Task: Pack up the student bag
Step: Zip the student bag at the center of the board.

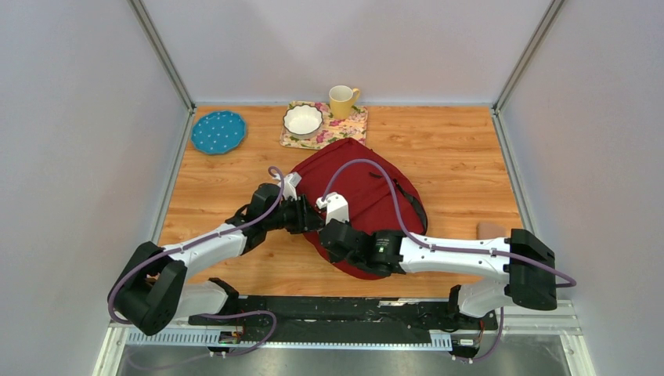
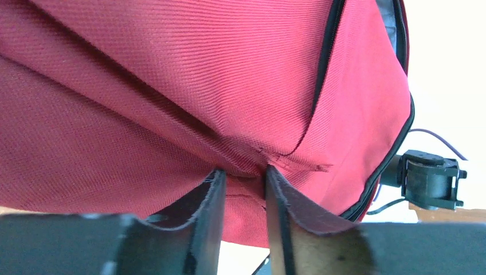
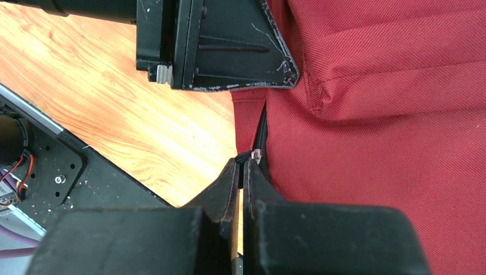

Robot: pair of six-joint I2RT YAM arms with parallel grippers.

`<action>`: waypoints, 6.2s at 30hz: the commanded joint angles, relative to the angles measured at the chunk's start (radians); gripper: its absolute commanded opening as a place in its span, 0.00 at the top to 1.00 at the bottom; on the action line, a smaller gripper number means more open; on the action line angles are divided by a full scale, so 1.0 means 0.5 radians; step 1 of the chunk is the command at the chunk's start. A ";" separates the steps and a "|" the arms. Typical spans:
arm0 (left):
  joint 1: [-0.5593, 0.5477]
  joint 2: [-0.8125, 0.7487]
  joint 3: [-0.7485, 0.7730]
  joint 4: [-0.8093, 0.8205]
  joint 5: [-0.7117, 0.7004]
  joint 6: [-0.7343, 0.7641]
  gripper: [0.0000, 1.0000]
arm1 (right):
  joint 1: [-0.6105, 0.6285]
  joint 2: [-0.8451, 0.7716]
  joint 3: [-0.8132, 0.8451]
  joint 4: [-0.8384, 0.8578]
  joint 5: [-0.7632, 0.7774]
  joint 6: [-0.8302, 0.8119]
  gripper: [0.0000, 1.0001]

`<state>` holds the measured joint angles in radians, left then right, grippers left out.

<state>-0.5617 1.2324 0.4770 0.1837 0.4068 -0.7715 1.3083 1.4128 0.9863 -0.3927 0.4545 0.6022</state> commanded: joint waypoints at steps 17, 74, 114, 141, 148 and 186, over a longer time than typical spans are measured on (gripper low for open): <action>0.031 -0.102 0.055 -0.033 -0.065 0.120 1.00 | 0.037 -0.380 -0.371 -0.058 -0.001 0.277 1.00; -0.788 -0.713 -0.408 0.074 -1.083 -1.012 0.22 | 0.117 -0.813 -0.595 -0.003 -0.056 0.379 1.00; -0.306 -1.456 -0.558 -0.867 -1.078 -0.368 1.00 | 0.117 -1.285 -0.752 -0.347 0.168 0.416 1.00; -0.858 -1.149 0.141 -0.659 -0.460 1.374 0.23 | 0.120 -1.129 -0.699 -0.129 -0.044 0.296 1.00; -1.392 -0.836 0.086 -0.515 -0.792 1.785 0.22 | 0.120 -1.154 -0.687 -0.166 -0.010 0.317 1.00; -1.484 -1.059 -0.478 -0.548 -1.188 1.282 1.00 | 0.117 -1.712 -0.739 -0.764 0.515 0.517 1.00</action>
<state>-1.3029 0.7551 0.2707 0.0177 -0.1299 -0.0818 1.3666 0.5892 0.6079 -0.7448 0.6155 0.8497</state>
